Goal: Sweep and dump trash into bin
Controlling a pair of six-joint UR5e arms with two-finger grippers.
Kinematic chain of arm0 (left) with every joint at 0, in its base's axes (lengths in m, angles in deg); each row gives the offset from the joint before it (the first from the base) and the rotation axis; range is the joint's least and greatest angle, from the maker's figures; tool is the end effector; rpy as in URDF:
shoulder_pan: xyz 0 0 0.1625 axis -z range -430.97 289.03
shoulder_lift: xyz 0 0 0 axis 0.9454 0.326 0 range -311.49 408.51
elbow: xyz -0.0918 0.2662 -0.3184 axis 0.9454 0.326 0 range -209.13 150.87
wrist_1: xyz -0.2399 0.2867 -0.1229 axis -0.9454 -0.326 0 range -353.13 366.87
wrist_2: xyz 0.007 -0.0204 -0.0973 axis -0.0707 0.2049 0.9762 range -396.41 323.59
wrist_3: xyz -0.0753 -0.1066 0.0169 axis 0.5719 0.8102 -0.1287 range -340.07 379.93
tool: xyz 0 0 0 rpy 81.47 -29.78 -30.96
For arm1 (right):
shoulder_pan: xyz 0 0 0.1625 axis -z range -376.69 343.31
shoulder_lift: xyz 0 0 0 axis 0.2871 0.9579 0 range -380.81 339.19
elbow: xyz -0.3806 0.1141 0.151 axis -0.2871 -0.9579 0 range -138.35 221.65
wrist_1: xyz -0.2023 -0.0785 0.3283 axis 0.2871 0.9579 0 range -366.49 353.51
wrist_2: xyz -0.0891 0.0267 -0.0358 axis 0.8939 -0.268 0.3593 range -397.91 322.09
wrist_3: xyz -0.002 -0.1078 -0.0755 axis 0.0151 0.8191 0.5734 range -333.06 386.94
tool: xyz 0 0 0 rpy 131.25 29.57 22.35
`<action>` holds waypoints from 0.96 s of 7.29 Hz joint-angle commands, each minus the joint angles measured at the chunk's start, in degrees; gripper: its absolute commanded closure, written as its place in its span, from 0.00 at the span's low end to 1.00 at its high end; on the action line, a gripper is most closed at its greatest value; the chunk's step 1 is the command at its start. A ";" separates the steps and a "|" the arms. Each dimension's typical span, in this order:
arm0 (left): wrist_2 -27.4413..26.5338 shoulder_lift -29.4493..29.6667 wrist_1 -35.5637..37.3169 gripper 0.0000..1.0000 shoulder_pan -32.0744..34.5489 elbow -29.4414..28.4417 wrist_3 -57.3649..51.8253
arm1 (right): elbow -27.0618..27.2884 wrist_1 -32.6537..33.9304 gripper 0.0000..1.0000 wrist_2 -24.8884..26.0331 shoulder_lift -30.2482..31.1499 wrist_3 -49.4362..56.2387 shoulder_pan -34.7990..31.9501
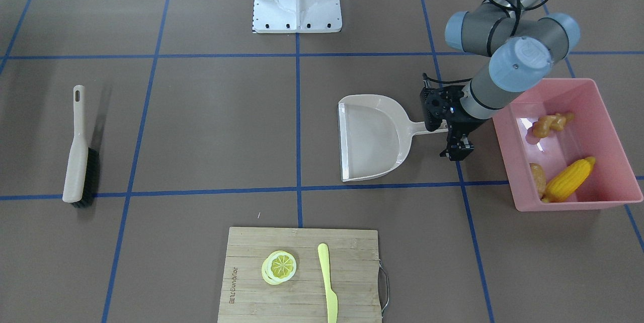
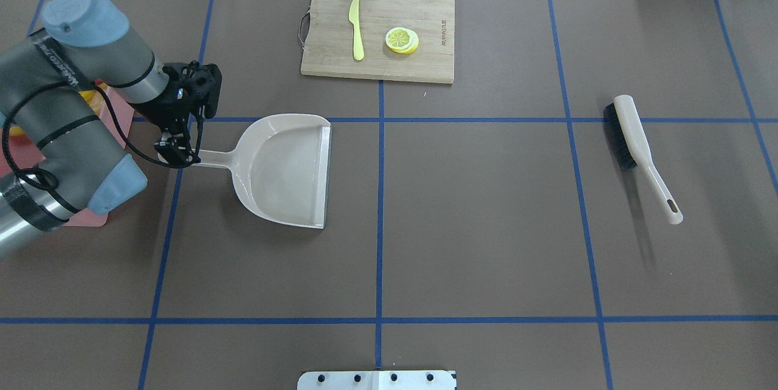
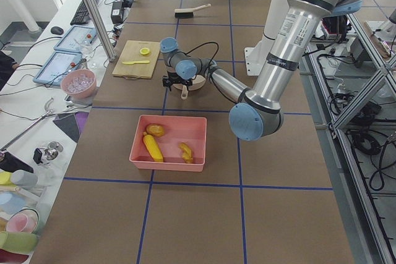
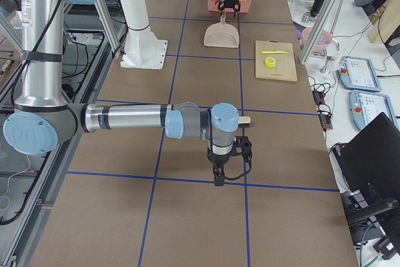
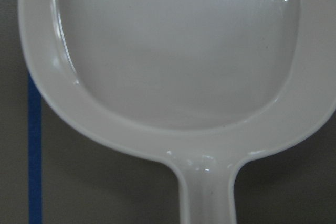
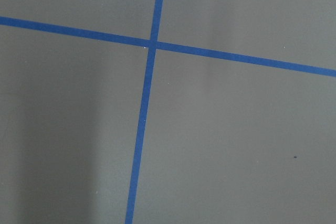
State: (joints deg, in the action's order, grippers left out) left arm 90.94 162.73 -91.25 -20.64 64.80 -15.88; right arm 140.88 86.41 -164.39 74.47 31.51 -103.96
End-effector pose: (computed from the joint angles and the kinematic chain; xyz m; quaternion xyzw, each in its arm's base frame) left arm 0.3692 -0.5292 0.4009 0.2843 0.3141 0.6298 0.6510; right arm 0.0344 -0.4340 0.6642 0.0138 -0.3128 -0.0633 0.9476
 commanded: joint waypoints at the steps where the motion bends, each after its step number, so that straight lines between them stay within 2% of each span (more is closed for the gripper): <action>1: 2.27 0.30 0.21 0.01 5.63 1.16 3.87 | 0.00 0.00 0.00 0.00 0.00 0.00 0.00; 2: 3.94 -0.31 0.12 0.01 7.31 3.17 12.69 | 0.00 0.00 0.00 0.00 0.00 0.00 0.00; 4: 3.87 -1.45 0.29 0.01 14.58 4.77 26.35 | 0.00 0.00 0.00 0.00 0.00 0.00 0.00; 5: 3.95 -1.46 5.69 0.01 17.92 4.95 28.32 | 0.00 0.00 0.00 0.00 0.00 0.00 0.00; 7: 4.22 -1.54 18.68 0.01 18.92 10.10 35.85 | 0.09 0.00 0.00 0.00 0.00 0.00 0.00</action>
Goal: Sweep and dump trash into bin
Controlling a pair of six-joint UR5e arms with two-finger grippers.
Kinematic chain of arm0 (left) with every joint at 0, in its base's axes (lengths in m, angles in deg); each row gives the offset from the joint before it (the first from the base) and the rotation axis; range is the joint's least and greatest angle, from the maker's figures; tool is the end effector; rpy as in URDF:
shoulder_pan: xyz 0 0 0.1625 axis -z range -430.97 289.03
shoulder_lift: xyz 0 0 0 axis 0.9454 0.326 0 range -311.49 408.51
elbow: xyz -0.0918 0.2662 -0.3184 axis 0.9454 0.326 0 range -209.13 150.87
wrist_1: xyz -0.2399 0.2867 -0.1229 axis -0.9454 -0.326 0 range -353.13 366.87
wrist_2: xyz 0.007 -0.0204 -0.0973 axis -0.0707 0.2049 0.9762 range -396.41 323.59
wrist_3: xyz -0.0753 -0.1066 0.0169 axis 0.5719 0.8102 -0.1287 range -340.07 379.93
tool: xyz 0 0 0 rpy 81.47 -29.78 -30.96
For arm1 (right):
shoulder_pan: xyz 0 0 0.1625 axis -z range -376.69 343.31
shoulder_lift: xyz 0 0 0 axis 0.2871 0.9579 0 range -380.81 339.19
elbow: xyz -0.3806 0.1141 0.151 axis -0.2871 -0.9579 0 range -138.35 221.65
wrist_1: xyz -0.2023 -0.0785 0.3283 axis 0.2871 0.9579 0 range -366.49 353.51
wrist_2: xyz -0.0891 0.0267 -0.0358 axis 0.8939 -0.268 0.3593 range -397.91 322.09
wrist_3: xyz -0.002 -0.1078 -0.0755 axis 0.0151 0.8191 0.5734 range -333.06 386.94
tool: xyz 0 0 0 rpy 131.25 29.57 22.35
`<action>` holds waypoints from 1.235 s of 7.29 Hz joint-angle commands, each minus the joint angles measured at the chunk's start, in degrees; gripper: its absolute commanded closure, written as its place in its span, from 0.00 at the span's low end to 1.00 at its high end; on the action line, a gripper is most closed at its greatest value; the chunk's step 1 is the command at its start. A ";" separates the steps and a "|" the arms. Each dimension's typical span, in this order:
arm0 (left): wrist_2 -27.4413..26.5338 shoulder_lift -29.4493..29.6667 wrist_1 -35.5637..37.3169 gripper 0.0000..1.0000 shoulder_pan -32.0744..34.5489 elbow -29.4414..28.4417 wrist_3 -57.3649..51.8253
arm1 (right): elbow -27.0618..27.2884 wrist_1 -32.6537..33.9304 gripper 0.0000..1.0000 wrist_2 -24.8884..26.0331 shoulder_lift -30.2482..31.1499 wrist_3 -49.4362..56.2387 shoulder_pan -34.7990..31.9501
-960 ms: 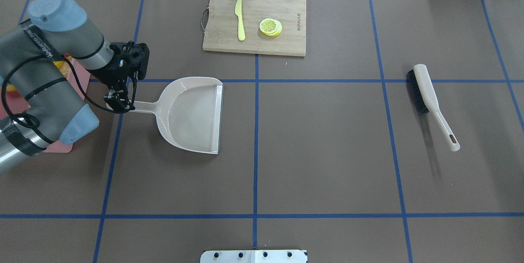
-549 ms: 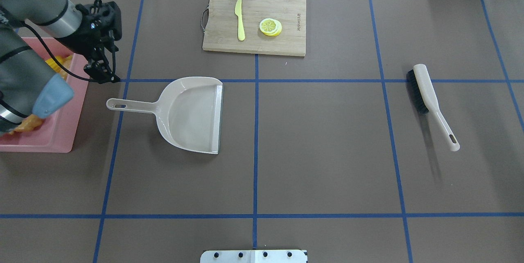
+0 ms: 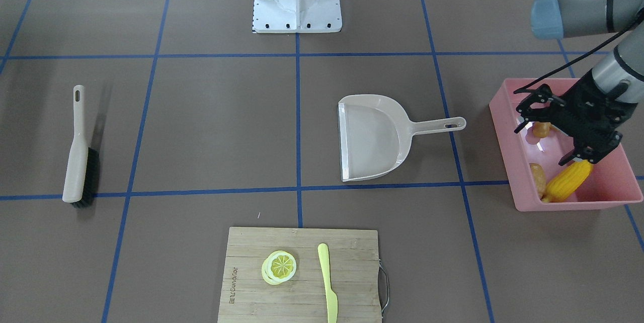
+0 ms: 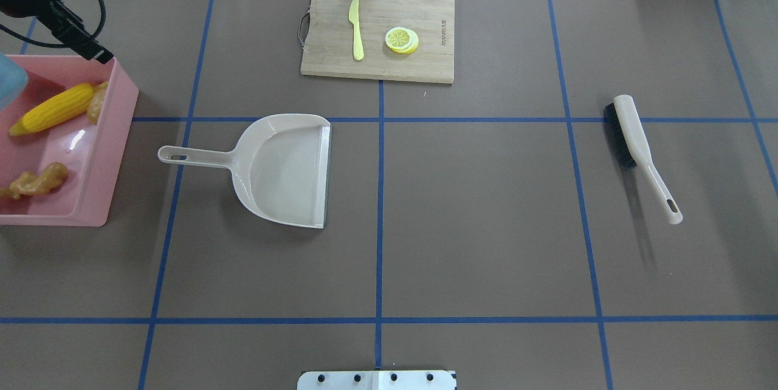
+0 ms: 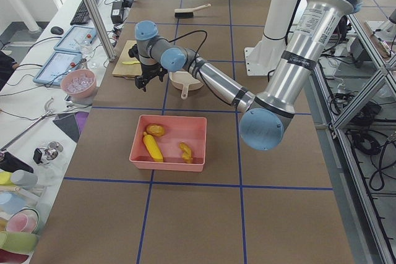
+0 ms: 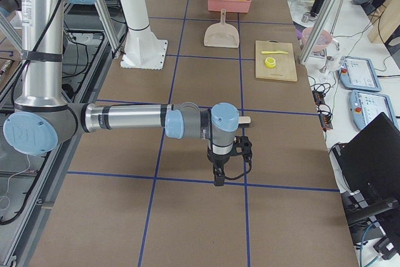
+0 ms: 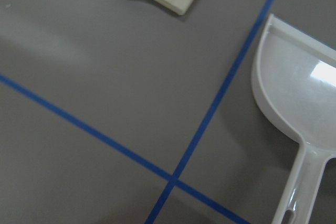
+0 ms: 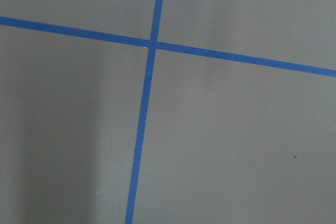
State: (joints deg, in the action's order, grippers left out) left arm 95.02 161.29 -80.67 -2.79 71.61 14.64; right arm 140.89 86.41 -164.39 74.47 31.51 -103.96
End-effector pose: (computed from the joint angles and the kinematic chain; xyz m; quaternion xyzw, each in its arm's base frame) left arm 0.1835 -0.5831 0.3831 0.1987 0.3733 0.3032 0.8540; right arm 0.0344 -0.4341 0.6641 0.0139 -0.3128 -0.0633 0.9476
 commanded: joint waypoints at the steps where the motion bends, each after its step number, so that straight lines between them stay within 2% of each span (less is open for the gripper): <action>1: -0.12 -0.97 15.22 0.01 2.11 6.37 8.42 | 0.07 0.00 0.00 0.00 0.00 0.00 0.00; 2: -0.03 -2.89 18.77 0.01 5.52 6.05 8.27 | 0.07 0.00 0.00 0.00 0.00 0.00 0.00; 4: 0.14 -12.27 18.55 0.01 11.41 5.17 8.01 | 0.07 0.00 0.00 0.00 0.00 0.00 0.00; 5: 0.67 -16.58 18.11 0.01 15.79 2.47 7.92 | 0.42 0.00 0.00 0.00 0.00 0.09 0.00; 7: 1.46 -18.64 12.50 0.01 18.03 -2.81 8.09 | 0.51 0.00 0.00 0.00 0.00 0.09 0.00; 9: 1.81 -19.25 12.22 0.01 21.10 -4.58 8.45 | 0.51 0.00 0.00 0.00 0.00 0.09 0.00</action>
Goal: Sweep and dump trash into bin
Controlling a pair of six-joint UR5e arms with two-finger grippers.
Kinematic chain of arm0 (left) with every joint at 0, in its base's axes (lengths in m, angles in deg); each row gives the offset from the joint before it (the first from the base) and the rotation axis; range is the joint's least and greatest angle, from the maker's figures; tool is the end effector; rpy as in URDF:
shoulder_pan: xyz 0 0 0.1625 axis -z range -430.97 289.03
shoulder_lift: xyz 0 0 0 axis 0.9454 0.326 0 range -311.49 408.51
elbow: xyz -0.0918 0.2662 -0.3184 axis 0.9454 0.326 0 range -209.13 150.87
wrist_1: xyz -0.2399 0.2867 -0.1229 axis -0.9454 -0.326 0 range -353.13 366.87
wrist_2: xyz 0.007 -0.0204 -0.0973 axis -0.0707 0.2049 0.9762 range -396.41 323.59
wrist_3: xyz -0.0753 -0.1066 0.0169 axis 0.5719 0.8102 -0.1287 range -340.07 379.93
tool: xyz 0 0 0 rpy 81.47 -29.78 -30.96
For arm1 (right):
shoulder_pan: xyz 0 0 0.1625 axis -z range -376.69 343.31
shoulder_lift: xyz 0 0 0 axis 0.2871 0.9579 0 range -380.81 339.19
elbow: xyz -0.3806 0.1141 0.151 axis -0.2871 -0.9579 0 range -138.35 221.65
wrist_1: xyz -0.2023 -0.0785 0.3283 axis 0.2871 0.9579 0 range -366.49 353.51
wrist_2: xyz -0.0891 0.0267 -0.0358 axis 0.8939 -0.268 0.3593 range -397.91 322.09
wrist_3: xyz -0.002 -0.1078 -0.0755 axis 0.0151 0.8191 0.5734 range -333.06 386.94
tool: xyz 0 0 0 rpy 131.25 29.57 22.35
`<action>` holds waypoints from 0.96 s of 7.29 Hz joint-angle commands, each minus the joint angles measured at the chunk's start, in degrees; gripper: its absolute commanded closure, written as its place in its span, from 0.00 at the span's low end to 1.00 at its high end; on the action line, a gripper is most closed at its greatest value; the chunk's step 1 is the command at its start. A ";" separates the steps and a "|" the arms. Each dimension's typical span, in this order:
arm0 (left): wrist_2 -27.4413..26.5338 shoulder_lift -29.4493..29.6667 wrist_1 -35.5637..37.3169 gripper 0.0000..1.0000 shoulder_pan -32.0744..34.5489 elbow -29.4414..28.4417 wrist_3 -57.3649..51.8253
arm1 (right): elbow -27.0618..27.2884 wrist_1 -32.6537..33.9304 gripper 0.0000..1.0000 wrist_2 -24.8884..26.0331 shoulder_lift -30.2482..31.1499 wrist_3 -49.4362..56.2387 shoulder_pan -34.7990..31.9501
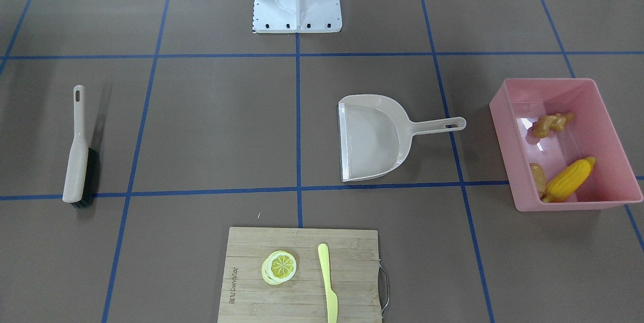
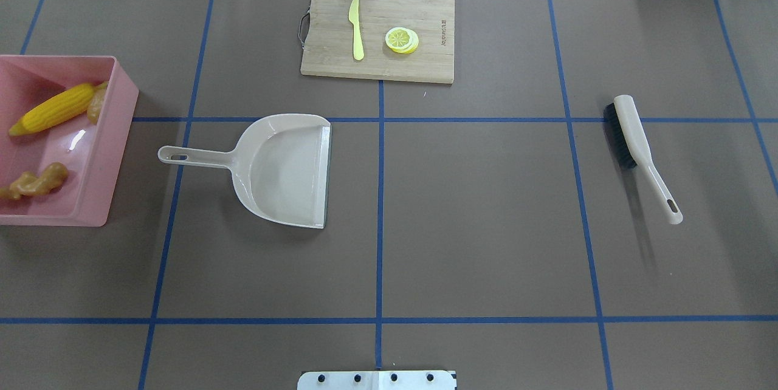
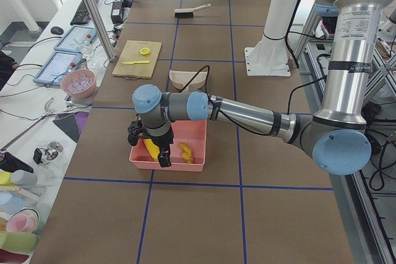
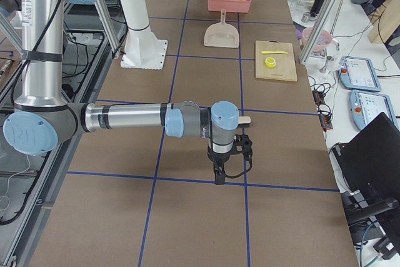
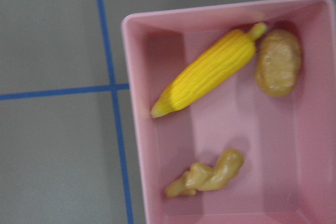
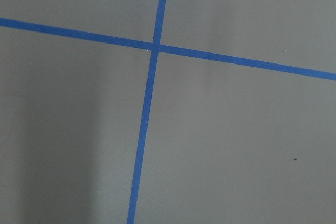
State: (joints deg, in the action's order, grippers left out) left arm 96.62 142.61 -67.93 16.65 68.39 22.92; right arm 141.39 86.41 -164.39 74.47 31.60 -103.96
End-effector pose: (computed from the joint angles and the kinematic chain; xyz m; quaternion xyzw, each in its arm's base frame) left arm -0.0234 -0.4879 0.6142 -0.0463 0.3648 -0.0165 0.9298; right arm 0.0344 -0.4347 0.6600 0.0183 -0.3127 -0.0654 0.9474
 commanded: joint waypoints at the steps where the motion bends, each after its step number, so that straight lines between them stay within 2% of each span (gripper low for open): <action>1: -0.22 -2.50 -2.87 0.01 1.67 -1.80 -0.18 | 0.01 0.00 0.00 0.00 0.00 0.00 0.00; 3: -0.05 -8.47 -15.40 0.01 1.76 -1.89 0.08 | -0.08 0.00 0.00 0.00 0.00 -0.09 0.00; 4: 0.03 -8.06 -17.38 0.01 1.59 -3.81 -0.01 | -0.08 0.00 0.00 0.00 0.00 -0.09 0.00; 7: 0.03 -7.71 -17.40 0.01 1.58 -4.62 0.25 | -0.08 0.00 0.00 0.00 0.00 -0.09 0.00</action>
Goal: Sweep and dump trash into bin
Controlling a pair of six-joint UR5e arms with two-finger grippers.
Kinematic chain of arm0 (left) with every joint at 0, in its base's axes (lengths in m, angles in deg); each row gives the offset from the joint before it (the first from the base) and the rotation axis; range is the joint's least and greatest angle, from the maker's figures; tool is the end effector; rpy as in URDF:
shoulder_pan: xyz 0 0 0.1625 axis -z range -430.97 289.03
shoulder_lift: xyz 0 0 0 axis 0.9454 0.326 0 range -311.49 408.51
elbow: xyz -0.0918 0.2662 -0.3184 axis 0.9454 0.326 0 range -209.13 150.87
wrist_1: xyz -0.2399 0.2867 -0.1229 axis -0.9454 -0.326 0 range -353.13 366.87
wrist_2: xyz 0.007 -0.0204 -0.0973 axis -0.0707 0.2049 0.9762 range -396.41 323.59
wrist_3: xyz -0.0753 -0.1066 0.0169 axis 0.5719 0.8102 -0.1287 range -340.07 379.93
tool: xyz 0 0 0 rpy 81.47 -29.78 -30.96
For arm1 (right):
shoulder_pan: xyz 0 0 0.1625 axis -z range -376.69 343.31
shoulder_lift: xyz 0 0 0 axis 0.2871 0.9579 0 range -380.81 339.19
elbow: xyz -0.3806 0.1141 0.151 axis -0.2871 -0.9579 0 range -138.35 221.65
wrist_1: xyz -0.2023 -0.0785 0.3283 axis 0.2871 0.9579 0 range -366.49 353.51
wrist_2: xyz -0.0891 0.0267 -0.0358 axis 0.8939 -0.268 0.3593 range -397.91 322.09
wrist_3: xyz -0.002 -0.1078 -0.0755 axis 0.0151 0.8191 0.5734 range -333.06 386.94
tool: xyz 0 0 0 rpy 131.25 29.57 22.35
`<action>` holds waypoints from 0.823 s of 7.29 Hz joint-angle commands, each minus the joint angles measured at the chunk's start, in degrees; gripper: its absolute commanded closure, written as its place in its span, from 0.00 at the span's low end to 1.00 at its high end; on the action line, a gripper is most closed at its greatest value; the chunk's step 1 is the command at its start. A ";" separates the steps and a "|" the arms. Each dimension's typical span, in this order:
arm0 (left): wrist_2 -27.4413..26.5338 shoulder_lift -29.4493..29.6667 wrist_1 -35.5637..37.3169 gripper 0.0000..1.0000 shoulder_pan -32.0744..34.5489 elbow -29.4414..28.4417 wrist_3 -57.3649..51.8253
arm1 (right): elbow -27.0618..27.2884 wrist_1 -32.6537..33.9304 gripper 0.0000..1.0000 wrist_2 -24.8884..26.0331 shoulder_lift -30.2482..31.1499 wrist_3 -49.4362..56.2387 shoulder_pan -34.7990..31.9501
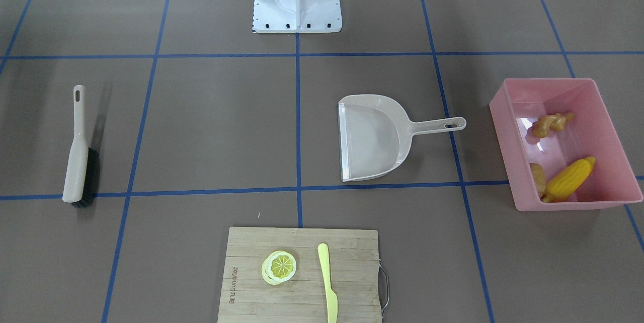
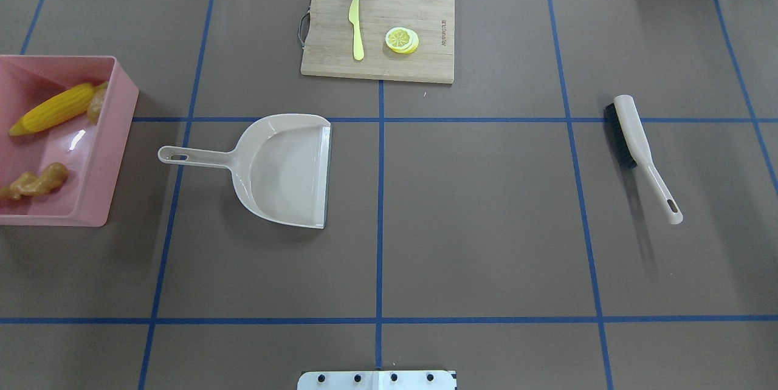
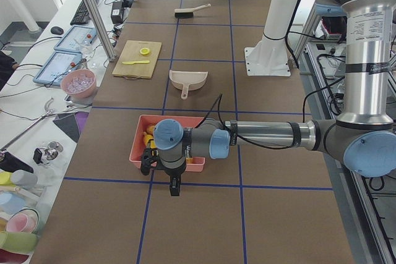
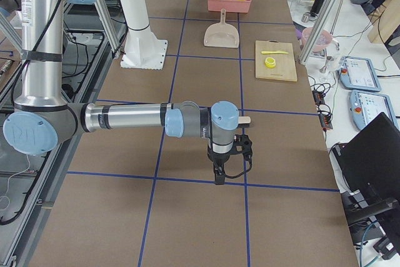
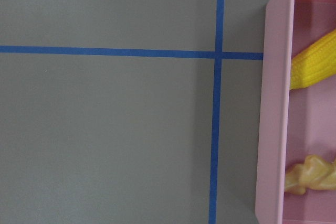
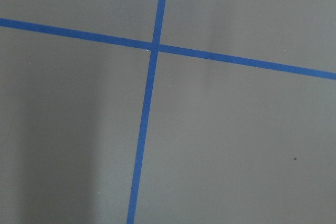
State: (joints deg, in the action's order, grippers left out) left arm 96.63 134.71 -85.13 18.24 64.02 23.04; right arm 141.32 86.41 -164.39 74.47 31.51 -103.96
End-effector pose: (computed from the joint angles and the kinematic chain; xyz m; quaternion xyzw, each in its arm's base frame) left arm -0.0375 -0.4445 0.6847 -0.0017 0.3670 -0.0146 0.9301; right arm 0.0344 -0.4346 0.6606 0.0174 -0.3127 -0.0645 0.9475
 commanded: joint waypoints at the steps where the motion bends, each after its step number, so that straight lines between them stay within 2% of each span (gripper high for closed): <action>1: 0.11 0.20 -0.12 0.01 0.17 -0.25 0.23 | 0.00 0.00 0.00 0.00 0.00 0.00 0.00; 3: 0.28 0.20 0.06 0.01 0.34 0.19 2.06 | 0.08 0.00 0.00 0.00 0.00 0.00 0.00; 4: 1.33 0.20 -0.20 0.01 0.34 0.28 6.51 | 0.00 0.00 0.00 0.00 0.00 0.00 0.00; 6: 1.42 0.02 -0.38 0.01 0.43 0.46 6.56 | 0.00 0.00 0.00 0.00 0.00 0.00 0.00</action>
State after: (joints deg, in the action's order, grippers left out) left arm 97.89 134.87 -85.39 18.63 64.40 28.97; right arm 141.34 86.41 -164.39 74.47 31.51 -103.96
